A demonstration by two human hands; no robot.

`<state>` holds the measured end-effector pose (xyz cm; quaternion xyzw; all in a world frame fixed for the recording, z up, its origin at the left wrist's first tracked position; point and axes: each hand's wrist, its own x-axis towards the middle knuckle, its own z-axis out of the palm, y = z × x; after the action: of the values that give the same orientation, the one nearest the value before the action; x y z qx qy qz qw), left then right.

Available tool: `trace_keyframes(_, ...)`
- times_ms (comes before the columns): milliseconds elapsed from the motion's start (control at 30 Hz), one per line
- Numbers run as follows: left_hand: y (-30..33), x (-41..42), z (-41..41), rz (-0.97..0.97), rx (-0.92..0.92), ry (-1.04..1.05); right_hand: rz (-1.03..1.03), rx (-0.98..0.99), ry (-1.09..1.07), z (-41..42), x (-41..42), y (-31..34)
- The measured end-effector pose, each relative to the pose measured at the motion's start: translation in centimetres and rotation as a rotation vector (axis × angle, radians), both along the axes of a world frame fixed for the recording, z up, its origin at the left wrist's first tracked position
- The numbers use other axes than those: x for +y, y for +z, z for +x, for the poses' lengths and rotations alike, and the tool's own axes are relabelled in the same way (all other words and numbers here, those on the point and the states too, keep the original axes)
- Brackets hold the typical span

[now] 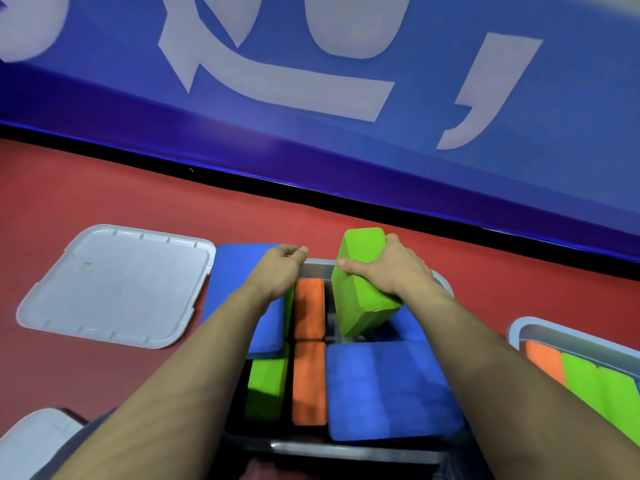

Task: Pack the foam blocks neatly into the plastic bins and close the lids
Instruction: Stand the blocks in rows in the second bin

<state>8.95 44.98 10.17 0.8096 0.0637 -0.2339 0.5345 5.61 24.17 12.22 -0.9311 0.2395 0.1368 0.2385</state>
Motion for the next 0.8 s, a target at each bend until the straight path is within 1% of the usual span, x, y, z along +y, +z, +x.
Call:
trace_keyframes(200,-0.2,0.7,-0.3,0.008,-0.013,0.01,0.076,0.058,-0.054,0.1,1.2,-2.6)
trace_keyframes(333,-0.5,1.3,-0.2,0.015,-0.014,0.016,0.091,0.057,-0.101,0.2,2.1,-4.4)
trace_keyframes(500,-0.8,2.0,0.0,0.019,-0.016,0.03,0.097,0.112,-0.124,0.9,3.1,-6.3)
trace_keyframes(600,-1.2,2.3,0.3,0.046,-0.035,0.021,0.179,0.16,-0.121,1.7,3.8,-7.1)
trace_keyframes(633,-1.4,2.4,0.3,0.084,-0.053,0.006,0.228,0.186,-0.118,2.1,4.0,-7.1)
trace_keyframes(667,-1.7,2.5,0.3,0.165,-0.091,-0.016,0.268,0.224,-0.119,2.5,4.1,-6.9)
trace_keyframes(733,-2.4,2.9,0.2,0.409,-0.217,-0.049,0.318,0.298,-0.127,3.3,4.0,-7.0)
trace_keyframes(800,-3.1,3.3,0.0,0.58,-0.307,-0.055,0.335,0.354,-0.134,4.0,3.8,-7.3)
